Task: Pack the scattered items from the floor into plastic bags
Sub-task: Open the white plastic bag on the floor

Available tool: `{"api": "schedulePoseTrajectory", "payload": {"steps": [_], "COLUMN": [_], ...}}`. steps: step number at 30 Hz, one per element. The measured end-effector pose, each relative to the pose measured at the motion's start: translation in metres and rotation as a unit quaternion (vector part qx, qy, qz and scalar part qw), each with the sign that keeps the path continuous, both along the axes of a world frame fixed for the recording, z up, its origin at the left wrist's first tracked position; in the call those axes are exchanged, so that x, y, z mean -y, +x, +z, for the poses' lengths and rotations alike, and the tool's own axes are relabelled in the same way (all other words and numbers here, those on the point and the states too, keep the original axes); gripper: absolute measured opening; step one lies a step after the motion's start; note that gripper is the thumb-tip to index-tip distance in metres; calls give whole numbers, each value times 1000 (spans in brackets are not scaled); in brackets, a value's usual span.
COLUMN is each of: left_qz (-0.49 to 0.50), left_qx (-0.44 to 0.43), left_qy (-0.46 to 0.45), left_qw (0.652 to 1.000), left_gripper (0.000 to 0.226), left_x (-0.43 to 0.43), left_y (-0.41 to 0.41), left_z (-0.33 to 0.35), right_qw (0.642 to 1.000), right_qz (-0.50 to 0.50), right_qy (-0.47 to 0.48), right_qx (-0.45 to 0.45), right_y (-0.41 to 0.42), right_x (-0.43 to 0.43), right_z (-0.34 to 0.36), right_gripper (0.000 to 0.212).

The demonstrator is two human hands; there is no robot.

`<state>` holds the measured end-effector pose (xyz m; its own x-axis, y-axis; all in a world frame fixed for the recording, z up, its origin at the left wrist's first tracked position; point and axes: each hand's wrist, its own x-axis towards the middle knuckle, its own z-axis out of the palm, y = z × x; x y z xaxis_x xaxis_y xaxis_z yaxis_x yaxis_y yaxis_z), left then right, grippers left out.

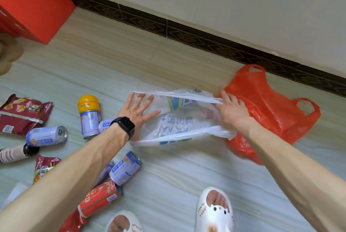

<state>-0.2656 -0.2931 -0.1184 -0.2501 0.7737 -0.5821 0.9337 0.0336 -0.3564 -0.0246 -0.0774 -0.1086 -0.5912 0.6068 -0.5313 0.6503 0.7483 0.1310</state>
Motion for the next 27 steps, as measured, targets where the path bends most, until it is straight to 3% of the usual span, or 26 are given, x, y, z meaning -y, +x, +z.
{"api": "schedulePoseTrajectory", "payload": {"steps": [3,6,9,11,13,15,17,21,24,27], "left_qz": [29,33,-55,-129,-175,-177,-136,-8,14,-2], "left_qx": [27,26,47,53,35,2,-40,-68,-88,-101], "left_qy": [-6,0,80,94,94,75,51,80,94,66], "left_qw": [999,999,994,986,979,981,989,994,992,993], "left_gripper": [89,73,37,30,33,42,61,75,78,75], "left_x": [15,13,0,-11,-21,-32,-40,-56,-59,-56], "left_y": [-1,2,12,19,21,18,13,6,4,10], "left_z": [-1,6,9,6,-1,-8,-10,-14,-13,-14], "right_qw": [998,968,912,887,918,979,993,969,936,891], "right_qz": [50,153,267,347,330,192,90,62,101,91], "right_qy": [10,109,123,107,77,11,-63,-201,-265,-352], "right_qx": [-27,-166,-285,-287,-208,-66,36,132,208,272], "right_y": [-11,-17,-23,-29,-36,-42,-45,-33,-14,-7], "right_x": [3,30,69,85,91,83,73,81,107,120], "right_z": [12,8,-14,-31,-39,-37,-37,-39,-33,-13], "right_gripper": [57,61,46,30,34,57,67,67,61,68]}}
